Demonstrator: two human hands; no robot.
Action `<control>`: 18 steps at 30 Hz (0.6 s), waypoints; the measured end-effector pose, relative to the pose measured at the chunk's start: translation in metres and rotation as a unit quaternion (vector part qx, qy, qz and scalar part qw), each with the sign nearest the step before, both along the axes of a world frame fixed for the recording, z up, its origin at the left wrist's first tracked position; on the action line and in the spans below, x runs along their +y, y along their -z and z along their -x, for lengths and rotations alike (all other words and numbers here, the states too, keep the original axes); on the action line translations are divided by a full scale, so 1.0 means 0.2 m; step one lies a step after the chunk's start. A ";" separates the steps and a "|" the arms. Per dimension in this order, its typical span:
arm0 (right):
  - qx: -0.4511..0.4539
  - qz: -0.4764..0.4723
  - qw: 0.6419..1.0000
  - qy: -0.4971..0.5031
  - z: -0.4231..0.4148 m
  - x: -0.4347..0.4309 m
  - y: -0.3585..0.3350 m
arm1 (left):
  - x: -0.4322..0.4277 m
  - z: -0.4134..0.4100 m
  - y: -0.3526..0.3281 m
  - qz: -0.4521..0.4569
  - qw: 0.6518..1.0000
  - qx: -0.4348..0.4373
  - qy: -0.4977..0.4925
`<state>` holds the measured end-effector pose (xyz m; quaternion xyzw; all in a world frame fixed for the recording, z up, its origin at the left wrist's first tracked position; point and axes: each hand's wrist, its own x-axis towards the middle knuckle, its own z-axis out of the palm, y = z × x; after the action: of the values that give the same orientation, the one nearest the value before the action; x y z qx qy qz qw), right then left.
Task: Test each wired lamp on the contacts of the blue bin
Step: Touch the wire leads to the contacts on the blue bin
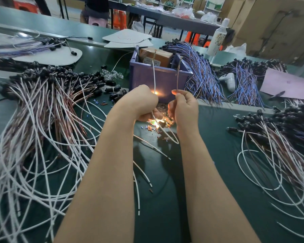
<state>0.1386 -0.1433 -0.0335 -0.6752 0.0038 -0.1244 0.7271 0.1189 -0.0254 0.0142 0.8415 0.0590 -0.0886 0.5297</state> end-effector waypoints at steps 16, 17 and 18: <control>0.122 -0.149 0.981 0.002 0.03 -0.13 -0.06 | -0.05 0.03 0.04 -0.112 0.986 -0.013 0.122; 0.138 -0.231 0.963 0.001 0.05 -0.13 -0.06 | -0.07 0.02 0.06 -0.163 0.980 0.010 0.117; 0.138 -0.307 0.942 -0.004 0.06 -0.14 -0.06 | -0.10 0.03 0.07 -0.186 0.974 0.041 0.122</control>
<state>0.1267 -0.1709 -0.0208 -0.4295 0.1392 -0.0199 0.8920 0.1134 -0.0445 0.0006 0.9216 -0.0074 -0.1745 0.3465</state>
